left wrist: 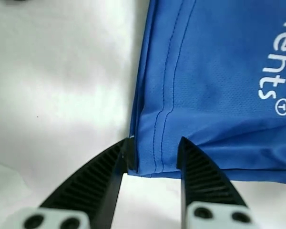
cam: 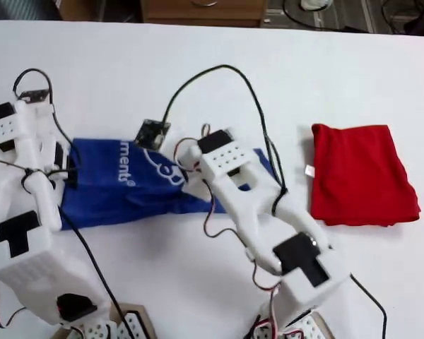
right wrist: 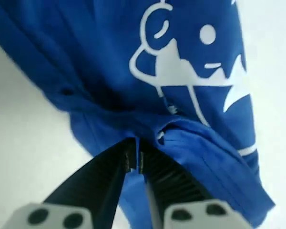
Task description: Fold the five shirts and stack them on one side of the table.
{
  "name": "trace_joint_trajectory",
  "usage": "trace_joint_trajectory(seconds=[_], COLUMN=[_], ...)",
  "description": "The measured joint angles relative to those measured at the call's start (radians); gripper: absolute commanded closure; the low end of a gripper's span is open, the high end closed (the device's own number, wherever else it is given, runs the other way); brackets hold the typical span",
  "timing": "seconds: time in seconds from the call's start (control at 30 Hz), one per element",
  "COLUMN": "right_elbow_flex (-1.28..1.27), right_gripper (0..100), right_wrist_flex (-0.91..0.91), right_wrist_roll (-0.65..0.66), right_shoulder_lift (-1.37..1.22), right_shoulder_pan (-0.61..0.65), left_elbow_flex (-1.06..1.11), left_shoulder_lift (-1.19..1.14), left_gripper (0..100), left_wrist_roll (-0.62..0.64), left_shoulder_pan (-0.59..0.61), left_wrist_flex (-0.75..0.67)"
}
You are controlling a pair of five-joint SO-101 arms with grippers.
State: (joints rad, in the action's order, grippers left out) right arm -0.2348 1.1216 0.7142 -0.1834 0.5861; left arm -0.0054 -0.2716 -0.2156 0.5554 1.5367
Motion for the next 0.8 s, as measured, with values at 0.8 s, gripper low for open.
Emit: trace_joint_trajectory(seconds=[0.8], right_elbow_flex=[0.000], right_gripper=[97.6], right_wrist_flex=[-0.186], right_wrist_roll=[0.000], right_shoulder_lift=[-0.089], right_shoulder_pan=[-0.021], left_elbow_flex=[0.000], left_shoulder_lift=[0.000], left_gripper=[82], left_wrist_roll=[0.000], left_shoulder_pan=[0.000], left_wrist_flex=[0.003])
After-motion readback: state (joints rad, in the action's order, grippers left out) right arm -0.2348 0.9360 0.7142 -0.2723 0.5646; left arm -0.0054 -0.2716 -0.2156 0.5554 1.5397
